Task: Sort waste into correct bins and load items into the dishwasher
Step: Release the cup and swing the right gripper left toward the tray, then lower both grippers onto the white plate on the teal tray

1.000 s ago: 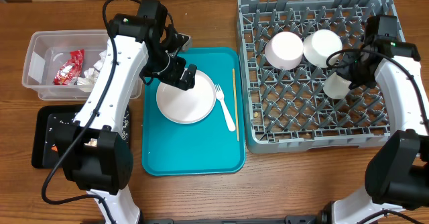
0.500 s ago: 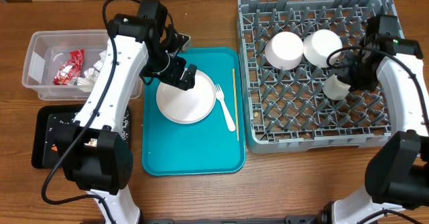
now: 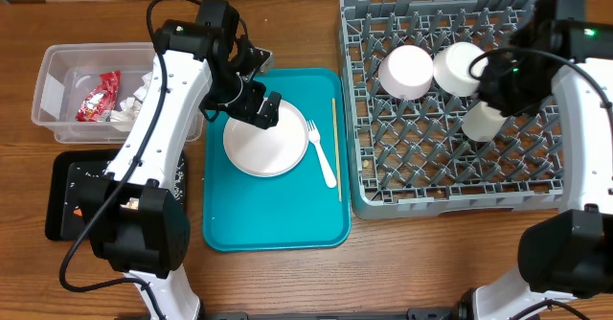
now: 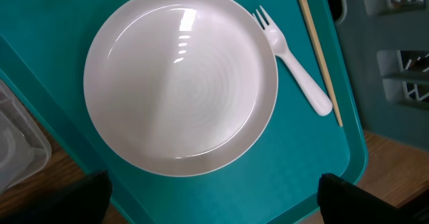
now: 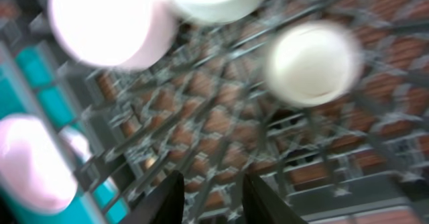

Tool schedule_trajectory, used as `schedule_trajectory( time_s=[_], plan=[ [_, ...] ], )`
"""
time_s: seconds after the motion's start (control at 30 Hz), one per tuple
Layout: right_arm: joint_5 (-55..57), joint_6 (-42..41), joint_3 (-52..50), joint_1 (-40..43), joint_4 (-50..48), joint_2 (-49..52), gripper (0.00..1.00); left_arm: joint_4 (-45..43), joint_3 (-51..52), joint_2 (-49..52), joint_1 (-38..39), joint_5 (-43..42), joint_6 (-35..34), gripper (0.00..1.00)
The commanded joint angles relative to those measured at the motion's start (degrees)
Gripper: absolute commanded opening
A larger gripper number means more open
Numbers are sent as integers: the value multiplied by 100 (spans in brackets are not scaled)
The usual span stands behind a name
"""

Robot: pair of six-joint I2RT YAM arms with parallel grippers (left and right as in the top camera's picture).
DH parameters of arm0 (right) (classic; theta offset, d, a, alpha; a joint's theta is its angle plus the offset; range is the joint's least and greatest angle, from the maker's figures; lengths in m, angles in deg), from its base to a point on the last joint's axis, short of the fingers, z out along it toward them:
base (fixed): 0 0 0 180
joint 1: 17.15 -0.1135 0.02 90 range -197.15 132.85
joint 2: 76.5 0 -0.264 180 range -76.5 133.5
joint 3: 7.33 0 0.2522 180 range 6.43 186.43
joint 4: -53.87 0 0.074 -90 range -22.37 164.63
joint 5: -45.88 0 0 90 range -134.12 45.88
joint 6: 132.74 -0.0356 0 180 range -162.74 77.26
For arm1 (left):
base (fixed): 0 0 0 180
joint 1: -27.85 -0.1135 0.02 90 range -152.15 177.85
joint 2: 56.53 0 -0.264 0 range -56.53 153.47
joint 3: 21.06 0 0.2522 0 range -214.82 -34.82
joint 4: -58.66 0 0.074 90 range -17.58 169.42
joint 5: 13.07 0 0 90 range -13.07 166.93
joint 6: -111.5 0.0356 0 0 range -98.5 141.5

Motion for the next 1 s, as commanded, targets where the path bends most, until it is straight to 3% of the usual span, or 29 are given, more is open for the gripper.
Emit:
schedule_trajectory(
  time_s=[0.0,0.57,0.97],
  plan=[
    [-516,278,90,-459,85,-144,32,0,-118,-146,33,13,-79,100],
    [-511,269,-758,-3115,-402,-142,33,-2,-118,-146,33,13,-79,100],
    [-229,249,-1331,-3969,-476,-144,33,0,-118,-146,35,13,-79,100]
  ],
)
